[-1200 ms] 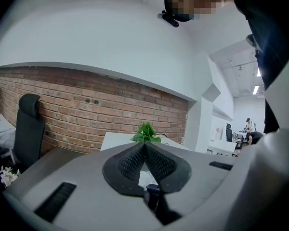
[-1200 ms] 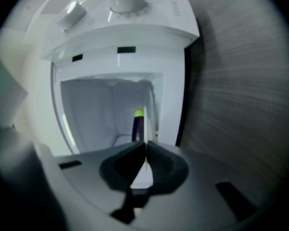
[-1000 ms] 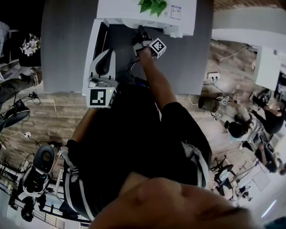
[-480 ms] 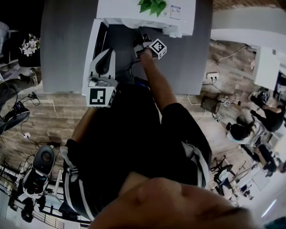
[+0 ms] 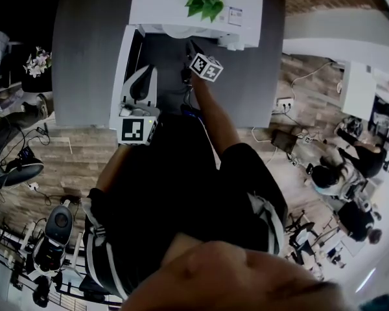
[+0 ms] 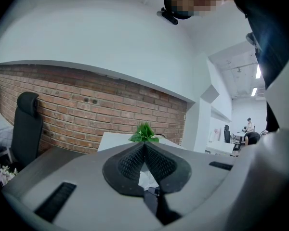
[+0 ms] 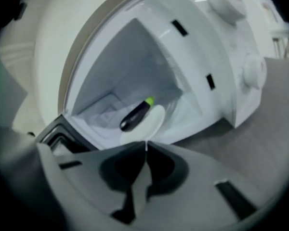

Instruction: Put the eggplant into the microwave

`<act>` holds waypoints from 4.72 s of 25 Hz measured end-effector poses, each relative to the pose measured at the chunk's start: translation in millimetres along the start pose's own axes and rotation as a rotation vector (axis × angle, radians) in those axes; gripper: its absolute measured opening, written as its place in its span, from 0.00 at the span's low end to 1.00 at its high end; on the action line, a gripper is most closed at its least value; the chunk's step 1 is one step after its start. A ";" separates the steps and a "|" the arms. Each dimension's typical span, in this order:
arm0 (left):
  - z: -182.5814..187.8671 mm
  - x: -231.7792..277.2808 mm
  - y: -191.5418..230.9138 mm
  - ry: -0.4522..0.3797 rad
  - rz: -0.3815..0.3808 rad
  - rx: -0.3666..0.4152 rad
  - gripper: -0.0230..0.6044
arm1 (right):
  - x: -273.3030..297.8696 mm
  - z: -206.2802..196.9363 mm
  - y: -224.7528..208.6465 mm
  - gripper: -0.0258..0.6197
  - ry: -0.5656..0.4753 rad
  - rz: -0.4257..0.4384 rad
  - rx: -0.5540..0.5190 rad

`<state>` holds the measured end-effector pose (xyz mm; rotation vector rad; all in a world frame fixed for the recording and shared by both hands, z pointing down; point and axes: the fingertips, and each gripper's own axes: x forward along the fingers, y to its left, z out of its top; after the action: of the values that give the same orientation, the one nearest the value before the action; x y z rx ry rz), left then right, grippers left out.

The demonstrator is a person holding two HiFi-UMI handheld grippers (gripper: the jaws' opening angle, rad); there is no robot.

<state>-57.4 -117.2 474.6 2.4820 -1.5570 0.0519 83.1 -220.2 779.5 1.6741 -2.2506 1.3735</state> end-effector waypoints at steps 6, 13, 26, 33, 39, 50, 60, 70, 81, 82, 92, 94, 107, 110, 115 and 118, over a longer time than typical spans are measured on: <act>-2.6 -0.8 1.1 0.002 0.003 -0.010 0.10 | 8.4 -10.4 24.2 0.09 0.104 -0.094 -0.365; -2.6 -3.9 3.3 0.009 0.007 -0.014 0.10 | 17.7 -14.2 27.7 0.09 0.129 -0.127 -0.374; -6.5 -0.6 7.6 0.019 0.013 -0.028 0.10 | 33.1 -4.0 19.4 0.09 0.129 -0.148 -0.345; -7.5 2.2 8.9 0.020 0.012 -0.026 0.10 | 40.0 3.1 18.5 0.09 0.123 -0.148 -0.340; -9.0 2.7 13.3 0.028 0.024 -0.042 0.10 | 40.1 4.1 24.7 0.09 0.121 -0.135 -0.348; -9.9 7.3 16.1 0.037 0.020 -0.029 0.10 | 53.5 -19.4 60.8 0.09 0.145 -0.039 -0.354; -15.4 10.8 21.8 0.043 0.019 -0.024 0.10 | 64.9 -7.9 52.5 0.09 0.125 -0.071 -0.302; -15.7 11.7 24.0 0.056 0.028 -0.042 0.10 | 69.4 0.3 51.3 0.09 0.116 -0.073 -0.285; -14.8 4.5 10.7 0.039 0.027 -0.034 0.10 | 47.4 6.6 41.6 0.09 0.099 -0.085 -0.282; -13.6 3.7 8.4 0.034 0.027 -0.033 0.10 | 44.0 6.9 40.7 0.09 0.097 -0.084 -0.282; -11.0 -10.6 -33.9 -0.008 0.002 -0.002 0.10 | 1.9 6.9 25.1 0.09 0.081 -0.077 -0.265; -10.9 -15.2 -42.4 -0.007 0.010 0.004 0.10 | -9.3 6.3 21.3 0.09 0.083 -0.081 -0.264; -15.4 -41.6 -72.3 0.011 0.026 0.025 0.10 | -68.1 1.3 15.9 0.09 0.081 -0.084 -0.268; -18.3 -44.8 -67.2 0.020 0.015 0.030 0.10 | -77.6 0.6 16.6 0.09 0.071 -0.099 -0.266; -21.4 -45.3 -51.8 0.032 -0.014 0.042 0.10 | -91.9 -1.8 31.8 0.09 0.049 -0.087 -0.250; -24.0 -46.7 -46.1 0.039 -0.033 0.051 0.10 | -107.7 -3.2 41.7 0.09 0.029 -0.110 -0.277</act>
<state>-34.8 -51.8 484.0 2.5289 -1.5170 0.1361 94.9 -134.2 703.3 1.6440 -2.1766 1.0022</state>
